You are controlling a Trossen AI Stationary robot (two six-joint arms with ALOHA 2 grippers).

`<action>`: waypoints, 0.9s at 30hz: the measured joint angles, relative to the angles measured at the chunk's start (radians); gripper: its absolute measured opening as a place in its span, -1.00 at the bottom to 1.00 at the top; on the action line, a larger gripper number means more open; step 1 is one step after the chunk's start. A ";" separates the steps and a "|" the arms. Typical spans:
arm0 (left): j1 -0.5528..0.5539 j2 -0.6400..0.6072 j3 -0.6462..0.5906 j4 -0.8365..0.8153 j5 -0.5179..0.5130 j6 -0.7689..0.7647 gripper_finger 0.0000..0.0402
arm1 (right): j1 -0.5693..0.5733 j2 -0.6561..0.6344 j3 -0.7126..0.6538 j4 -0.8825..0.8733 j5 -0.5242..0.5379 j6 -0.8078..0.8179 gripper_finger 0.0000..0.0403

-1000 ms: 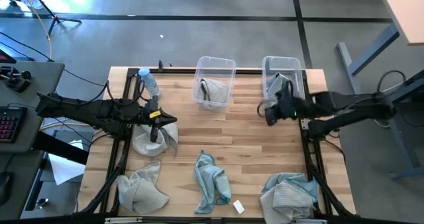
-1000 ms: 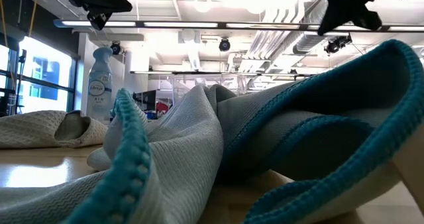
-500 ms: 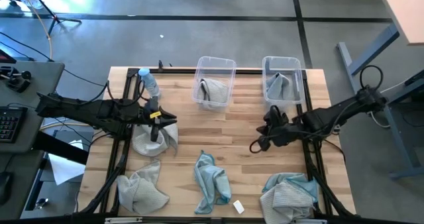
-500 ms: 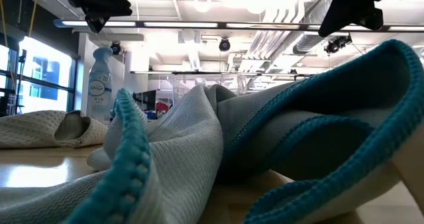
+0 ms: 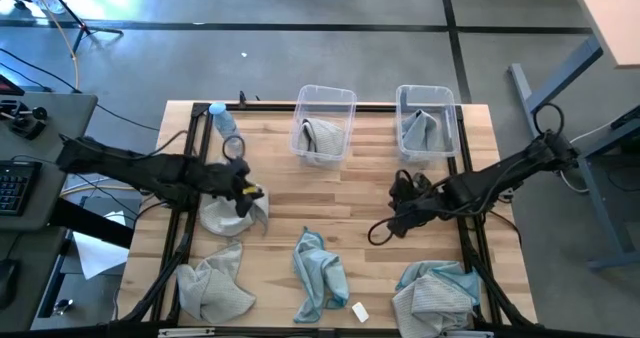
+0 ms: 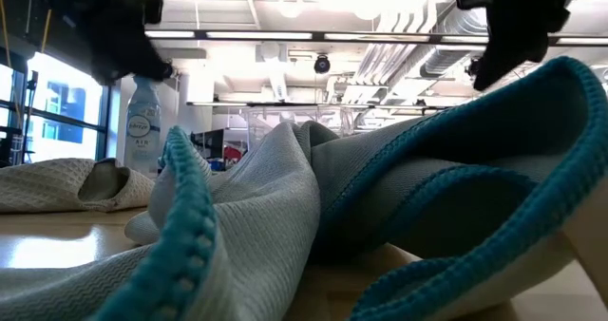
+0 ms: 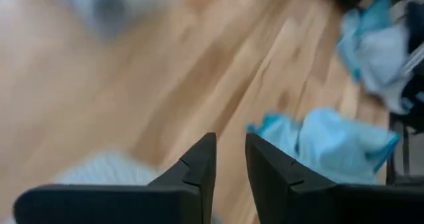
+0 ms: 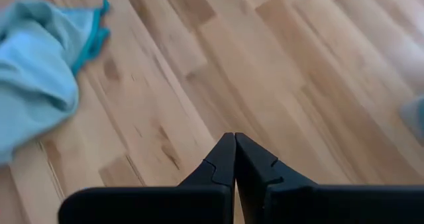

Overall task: Sort microfiber towel by color & place in baskets
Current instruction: Put the white microfiber cloth into the left transparent bin

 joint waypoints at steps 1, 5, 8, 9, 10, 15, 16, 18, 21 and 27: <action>-0.006 0.019 0.000 -0.021 0.017 -0.037 -0.69 | 0.000 0.000 -0.011 0.002 -0.011 0.001 -1.00; -0.025 0.090 0.000 -0.089 0.102 -0.196 -0.72 | 0.000 0.000 -0.041 0.000 -0.055 -0.007 -1.00; -0.040 0.135 0.000 -0.142 0.138 -0.299 -0.75 | 0.000 0.000 -0.054 0.000 -0.076 -0.044 -1.00; -0.046 0.149 0.000 -0.155 0.147 -0.328 -0.76 | 0.000 0.000 -0.057 0.000 -0.077 -0.053 -1.00; -0.052 0.160 0.000 -0.166 0.153 -0.354 -0.77 | 0.000 0.000 -0.058 -0.001 -0.077 -0.067 -1.00; -0.094 0.210 0.000 -0.184 0.176 -0.446 -0.82 | 0.000 -0.001 -0.058 0.006 -0.078 -0.132 -1.00; -0.104 0.219 0.000 -0.184 0.176 -0.460 -0.83 | 0.000 -0.001 -0.058 0.006 -0.078 -0.140 -1.00; -0.118 0.232 0.000 -0.193 0.176 -0.480 -0.86 | 0.000 -0.001 -0.058 0.006 -0.078 -0.148 -1.00; -0.128 0.246 0.000 -0.191 0.172 -0.502 -0.88 | 0.000 -0.001 -0.058 0.007 -0.078 -0.149 -1.00; -0.127 0.264 0.000 -0.083 0.085 -0.461 -0.88 | 0.000 -0.001 -0.058 0.007 -0.078 -0.156 -1.00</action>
